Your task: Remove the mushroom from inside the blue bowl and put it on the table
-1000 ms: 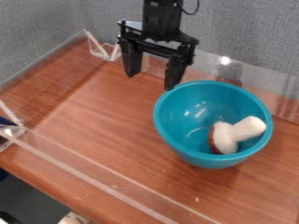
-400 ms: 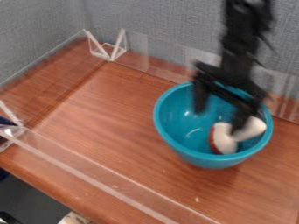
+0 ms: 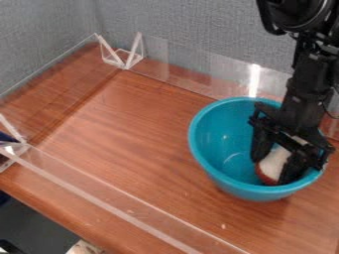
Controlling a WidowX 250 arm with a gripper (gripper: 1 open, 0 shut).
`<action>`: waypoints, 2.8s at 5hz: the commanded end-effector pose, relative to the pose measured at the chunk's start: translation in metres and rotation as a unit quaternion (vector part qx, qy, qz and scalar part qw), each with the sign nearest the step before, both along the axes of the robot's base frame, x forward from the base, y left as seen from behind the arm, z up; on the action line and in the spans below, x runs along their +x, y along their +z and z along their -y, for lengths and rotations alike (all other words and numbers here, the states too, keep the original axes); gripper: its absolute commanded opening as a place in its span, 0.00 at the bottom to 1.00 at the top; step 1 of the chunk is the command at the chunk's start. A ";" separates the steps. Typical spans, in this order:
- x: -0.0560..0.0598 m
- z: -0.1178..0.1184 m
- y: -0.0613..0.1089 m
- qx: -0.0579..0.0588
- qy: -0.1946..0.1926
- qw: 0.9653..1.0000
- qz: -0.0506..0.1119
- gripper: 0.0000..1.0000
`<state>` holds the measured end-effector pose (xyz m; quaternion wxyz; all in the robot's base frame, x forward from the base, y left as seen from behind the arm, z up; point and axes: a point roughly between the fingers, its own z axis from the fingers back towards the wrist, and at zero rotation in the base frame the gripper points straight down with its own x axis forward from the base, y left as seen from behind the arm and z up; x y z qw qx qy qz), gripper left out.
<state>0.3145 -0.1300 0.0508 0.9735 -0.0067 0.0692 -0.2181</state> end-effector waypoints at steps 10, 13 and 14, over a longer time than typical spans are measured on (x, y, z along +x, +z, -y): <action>0.005 -0.062 0.047 -0.013 0.042 0.998 0.052 0.00; 0.005 -0.067 0.055 -0.008 0.047 0.997 0.059 0.00; 0.005 -0.069 0.057 -0.007 0.048 0.997 0.062 0.00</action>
